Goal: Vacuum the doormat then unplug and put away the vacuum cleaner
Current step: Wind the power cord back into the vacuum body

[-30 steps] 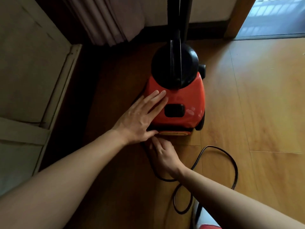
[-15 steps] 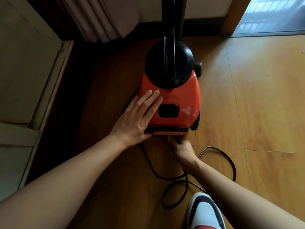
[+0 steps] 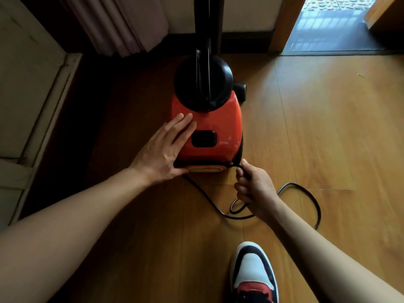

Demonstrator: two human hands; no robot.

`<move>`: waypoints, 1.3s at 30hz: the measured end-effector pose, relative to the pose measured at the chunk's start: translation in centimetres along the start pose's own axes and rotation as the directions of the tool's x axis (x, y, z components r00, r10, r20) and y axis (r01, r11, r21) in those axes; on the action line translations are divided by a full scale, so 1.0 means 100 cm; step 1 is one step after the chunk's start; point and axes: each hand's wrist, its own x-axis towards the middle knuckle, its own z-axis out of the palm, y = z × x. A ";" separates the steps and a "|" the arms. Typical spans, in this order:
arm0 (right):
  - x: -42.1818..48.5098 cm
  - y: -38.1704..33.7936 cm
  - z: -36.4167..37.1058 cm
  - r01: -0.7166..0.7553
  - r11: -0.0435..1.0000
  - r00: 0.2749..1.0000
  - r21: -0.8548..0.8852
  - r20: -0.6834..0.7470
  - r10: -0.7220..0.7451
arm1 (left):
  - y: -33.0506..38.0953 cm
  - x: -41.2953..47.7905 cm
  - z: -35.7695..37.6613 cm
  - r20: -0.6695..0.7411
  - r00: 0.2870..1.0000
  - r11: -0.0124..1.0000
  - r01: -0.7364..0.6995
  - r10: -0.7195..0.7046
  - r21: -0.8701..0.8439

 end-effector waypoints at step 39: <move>0.057 0.068 0.034 0.093 0.785 0.995 -0.613 0.027 -0.097 | -0.002 -0.003 0.001 0.003 1.000 0.997 0.004 -0.003 -0.081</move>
